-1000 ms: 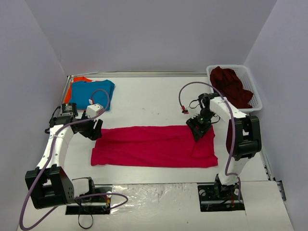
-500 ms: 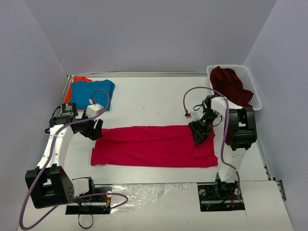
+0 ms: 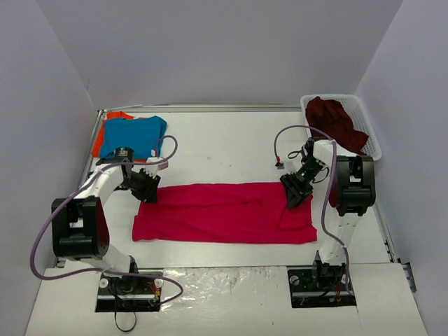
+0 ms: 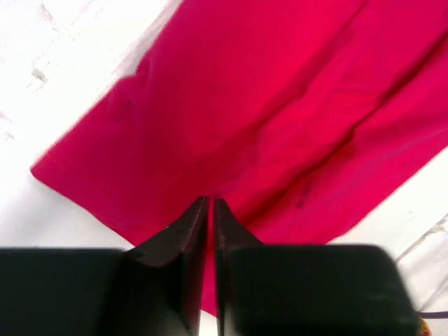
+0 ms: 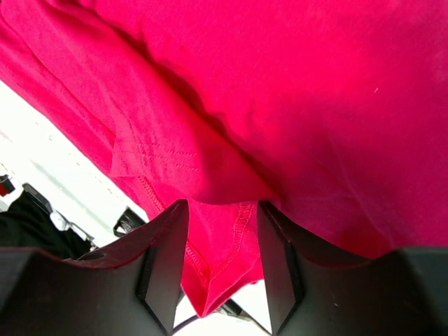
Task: Fold and stack the t-shirts
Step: Fold the other side of the tshirt into a rectangle
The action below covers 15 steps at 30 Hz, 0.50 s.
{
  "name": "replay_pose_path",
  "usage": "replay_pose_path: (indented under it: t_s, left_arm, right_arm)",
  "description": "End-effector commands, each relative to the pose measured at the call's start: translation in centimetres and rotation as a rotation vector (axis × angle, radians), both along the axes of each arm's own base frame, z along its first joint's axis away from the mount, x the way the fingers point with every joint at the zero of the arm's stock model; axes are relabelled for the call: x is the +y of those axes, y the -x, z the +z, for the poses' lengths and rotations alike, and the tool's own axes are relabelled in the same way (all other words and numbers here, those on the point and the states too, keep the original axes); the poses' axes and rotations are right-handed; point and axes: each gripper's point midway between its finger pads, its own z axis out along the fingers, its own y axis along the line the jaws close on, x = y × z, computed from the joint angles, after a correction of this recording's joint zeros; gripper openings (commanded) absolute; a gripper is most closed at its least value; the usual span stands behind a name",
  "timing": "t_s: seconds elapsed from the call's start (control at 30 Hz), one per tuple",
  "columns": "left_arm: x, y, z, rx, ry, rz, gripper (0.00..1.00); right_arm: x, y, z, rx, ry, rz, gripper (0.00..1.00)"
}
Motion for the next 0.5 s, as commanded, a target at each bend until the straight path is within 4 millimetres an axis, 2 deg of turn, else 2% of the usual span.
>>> replay_pose_path:
  t_s: [0.0, 0.2, 0.3, 0.47]
  left_arm:
    - [-0.1, -2.5, -0.5, -0.017, -0.016, -0.036, 0.03]
    - [0.0, -4.8, -3.1, 0.068, -0.037, -0.023, 0.02]
    - [0.6, -5.5, -4.3, 0.084, -0.068, -0.01, 0.03]
    - [1.5, -7.4, -5.0, 0.071, -0.12, 0.042, 0.02]
  right_arm:
    - [-0.3, -0.2, 0.0, 0.031, 0.019, -0.006, 0.4]
    - [-0.5, -1.3, -1.0, 0.035, 0.049, -0.028, 0.29]
    - [-0.8, -2.5, -1.4, 0.019, 0.072, -0.042, 0.27]
    - [-0.9, -5.6, -1.8, -0.014, 0.093, -0.072, 0.25]
